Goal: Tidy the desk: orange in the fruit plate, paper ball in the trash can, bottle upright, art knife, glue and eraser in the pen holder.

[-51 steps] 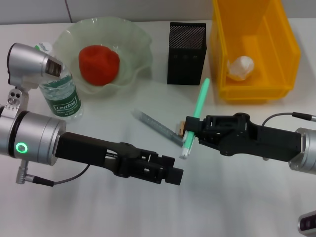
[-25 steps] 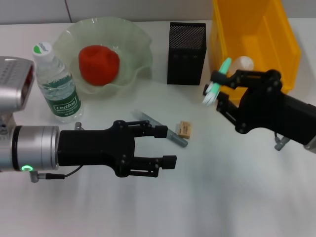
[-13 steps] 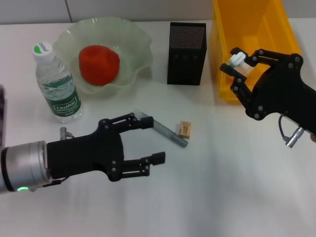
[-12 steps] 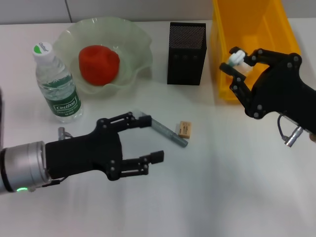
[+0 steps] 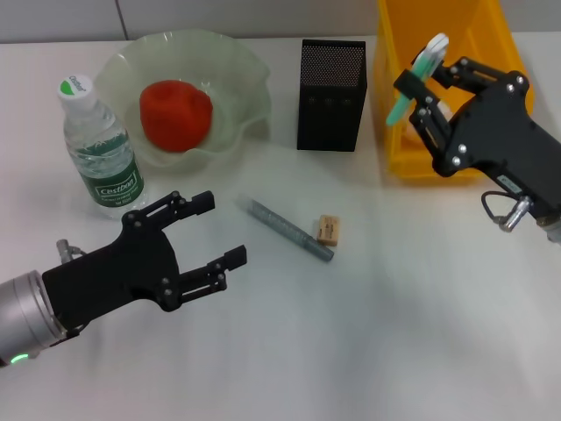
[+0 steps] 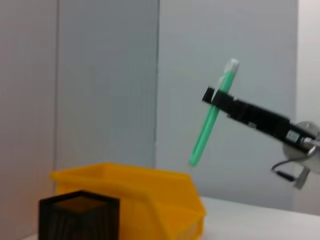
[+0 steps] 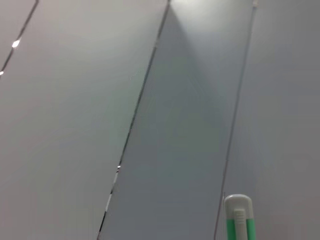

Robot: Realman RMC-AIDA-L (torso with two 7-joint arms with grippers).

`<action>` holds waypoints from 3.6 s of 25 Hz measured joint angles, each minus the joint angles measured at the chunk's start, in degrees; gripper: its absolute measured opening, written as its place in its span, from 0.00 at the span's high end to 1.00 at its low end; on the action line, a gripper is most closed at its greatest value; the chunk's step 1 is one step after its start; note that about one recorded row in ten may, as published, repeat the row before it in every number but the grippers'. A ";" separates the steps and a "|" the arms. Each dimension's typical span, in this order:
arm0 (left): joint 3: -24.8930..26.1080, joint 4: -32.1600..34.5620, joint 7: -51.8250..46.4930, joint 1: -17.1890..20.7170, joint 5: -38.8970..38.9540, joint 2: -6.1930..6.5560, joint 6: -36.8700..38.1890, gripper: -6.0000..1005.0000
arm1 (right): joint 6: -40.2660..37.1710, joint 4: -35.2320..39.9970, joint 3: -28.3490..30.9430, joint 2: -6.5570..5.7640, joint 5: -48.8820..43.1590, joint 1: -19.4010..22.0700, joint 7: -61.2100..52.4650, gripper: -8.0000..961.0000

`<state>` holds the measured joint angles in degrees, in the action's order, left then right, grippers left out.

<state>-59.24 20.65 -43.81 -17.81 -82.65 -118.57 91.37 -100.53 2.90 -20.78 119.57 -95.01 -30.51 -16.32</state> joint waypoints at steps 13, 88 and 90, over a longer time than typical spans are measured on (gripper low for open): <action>3.81 -4.70 4.53 1.08 -0.02 -0.01 -2.11 0.20 | 3.76 -0.93 2.16 0.04 2.87 -2.32 -11.27 0.79; 3.96 -9.41 0.76 -2.77 0.83 -0.16 -5.57 0.20 | 45.37 0.93 0.62 0.13 4.40 -21.86 -29.03 0.62; 3.92 -9.41 0.75 -2.76 0.83 -0.16 -5.66 0.20 | 45.21 0.91 0.79 0.13 4.40 -21.82 -28.72 0.55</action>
<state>-55.32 11.24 -43.05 -20.57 -81.82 -118.74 85.71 -55.32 3.82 -19.99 119.70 -90.61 -52.33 -45.04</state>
